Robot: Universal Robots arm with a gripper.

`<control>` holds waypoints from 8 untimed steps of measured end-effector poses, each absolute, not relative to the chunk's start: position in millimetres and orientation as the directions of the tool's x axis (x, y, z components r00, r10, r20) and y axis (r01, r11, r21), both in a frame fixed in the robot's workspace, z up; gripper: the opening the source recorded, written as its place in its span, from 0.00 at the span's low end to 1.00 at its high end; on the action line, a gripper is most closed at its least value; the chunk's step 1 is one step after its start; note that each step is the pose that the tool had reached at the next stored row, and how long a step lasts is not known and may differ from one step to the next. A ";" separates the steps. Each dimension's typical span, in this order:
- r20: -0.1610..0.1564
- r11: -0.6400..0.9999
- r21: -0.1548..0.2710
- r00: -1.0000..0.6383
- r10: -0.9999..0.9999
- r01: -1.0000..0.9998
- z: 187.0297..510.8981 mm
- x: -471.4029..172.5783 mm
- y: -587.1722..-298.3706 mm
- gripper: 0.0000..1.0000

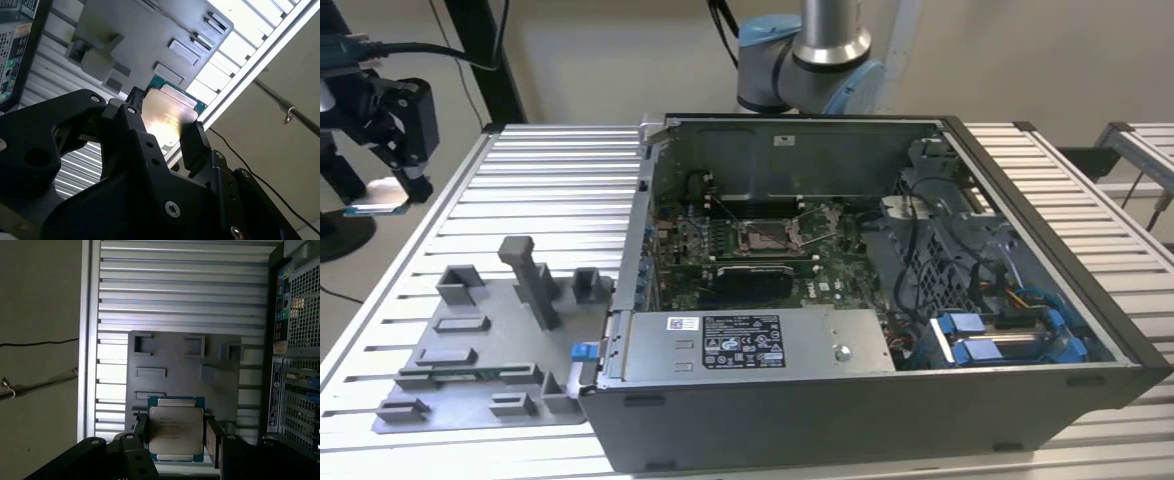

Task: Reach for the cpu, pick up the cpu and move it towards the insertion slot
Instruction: 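Pick up the cpu and move it towards the insertion slot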

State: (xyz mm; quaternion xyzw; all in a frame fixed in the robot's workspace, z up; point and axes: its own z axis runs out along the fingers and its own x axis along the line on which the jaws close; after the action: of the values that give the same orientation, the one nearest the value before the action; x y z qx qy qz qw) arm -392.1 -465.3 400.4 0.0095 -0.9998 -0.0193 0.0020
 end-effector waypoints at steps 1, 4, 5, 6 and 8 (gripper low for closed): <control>0.004 0.999 0.039 -1.000 -0.019 -0.019 400.4 -391.3 -465.3 0.00; 0.004 0.999 0.039 -1.000 -0.019 -0.019 400.3 -390.8 -465.2 0.00; 0.004 0.999 0.039 -1.000 -0.019 -0.019 400.4 -390.7 -465.3 0.00; 0.004 0.999 0.039 -1.000 -0.019 -0.019 400.4 -390.5 -465.3 0.00; 0.004 0.999 0.039 -1.000 -0.019 -0.019 400.4 -389.6 -465.3 0.00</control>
State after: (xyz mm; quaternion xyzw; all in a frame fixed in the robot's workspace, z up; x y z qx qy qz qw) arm -389.6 -465.3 400.4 0.0096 -0.9998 -0.0193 0.0024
